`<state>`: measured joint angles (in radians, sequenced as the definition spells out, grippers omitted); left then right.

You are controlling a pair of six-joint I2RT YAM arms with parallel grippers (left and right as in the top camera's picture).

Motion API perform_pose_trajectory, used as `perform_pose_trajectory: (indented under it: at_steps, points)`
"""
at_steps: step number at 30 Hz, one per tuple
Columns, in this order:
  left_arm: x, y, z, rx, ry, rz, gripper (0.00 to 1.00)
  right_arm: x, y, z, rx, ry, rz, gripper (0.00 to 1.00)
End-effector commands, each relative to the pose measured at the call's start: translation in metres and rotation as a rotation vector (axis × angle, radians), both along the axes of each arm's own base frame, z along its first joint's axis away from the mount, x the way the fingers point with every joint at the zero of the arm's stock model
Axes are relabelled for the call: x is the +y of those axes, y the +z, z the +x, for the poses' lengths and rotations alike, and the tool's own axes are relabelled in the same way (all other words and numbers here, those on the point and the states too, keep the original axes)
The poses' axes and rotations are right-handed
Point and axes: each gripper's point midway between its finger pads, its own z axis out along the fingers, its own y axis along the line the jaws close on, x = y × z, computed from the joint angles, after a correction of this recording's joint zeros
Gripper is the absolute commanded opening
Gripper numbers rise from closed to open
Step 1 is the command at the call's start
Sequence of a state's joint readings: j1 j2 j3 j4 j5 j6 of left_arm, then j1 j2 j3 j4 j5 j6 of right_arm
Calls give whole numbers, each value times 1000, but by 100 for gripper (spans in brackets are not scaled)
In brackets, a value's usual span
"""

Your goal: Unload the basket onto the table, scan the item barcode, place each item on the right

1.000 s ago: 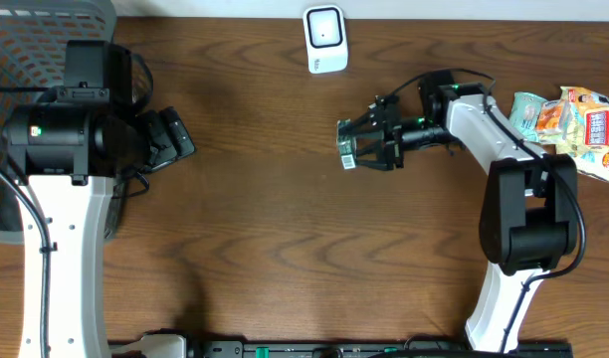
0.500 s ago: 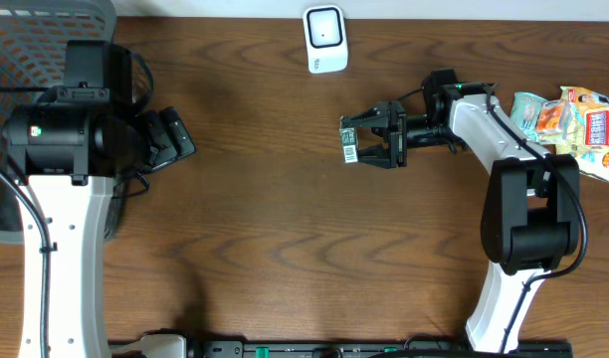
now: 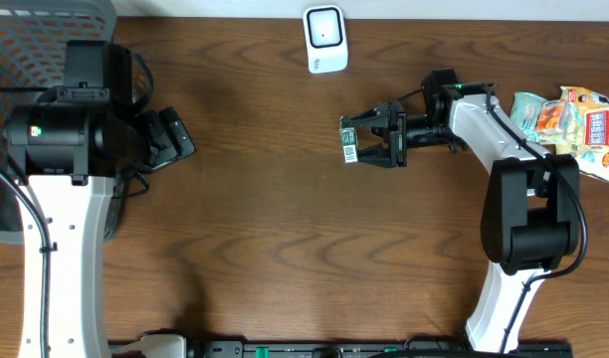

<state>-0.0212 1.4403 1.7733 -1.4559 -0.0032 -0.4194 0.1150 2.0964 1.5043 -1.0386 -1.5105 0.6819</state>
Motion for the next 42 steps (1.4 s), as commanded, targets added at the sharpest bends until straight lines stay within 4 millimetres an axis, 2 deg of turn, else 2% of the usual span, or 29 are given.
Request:
perform_pose_trajectory:
  at_steps: [1, 27, 31, 33, 37, 40, 41, 42]
  points:
    - [3, -2, 0, 7, 12, 7, 97, -1, 16, 3, -31, -6, 18, 54]
    - [3, -2, 0, 7, 12, 7, 98, -2, 11, 3, -4, -7, -12, 54]
    - [3, -2, 0, 7, 12, 7, 98, -1, 5, 5, -31, -5, -44, 54]
    - [3, -2, 0, 7, 12, 7, 97, -1, -10, 8, -78, -1, -127, 52]
    - [3, -2, 0, 7, 12, 7, 98, -10, -71, 15, -187, 16, -503, 51]
    - [3, -2, 0, 7, 12, 7, 98, -37, -118, 21, -272, 43, -890, 50]
    - [3, -2, 0, 7, 12, 7, 98, -54, -135, 21, -310, 72, -1096, 49]
    - [3, -2, 0, 7, 12, 7, 98, -59, -140, 20, -334, 88, -1177, 48]
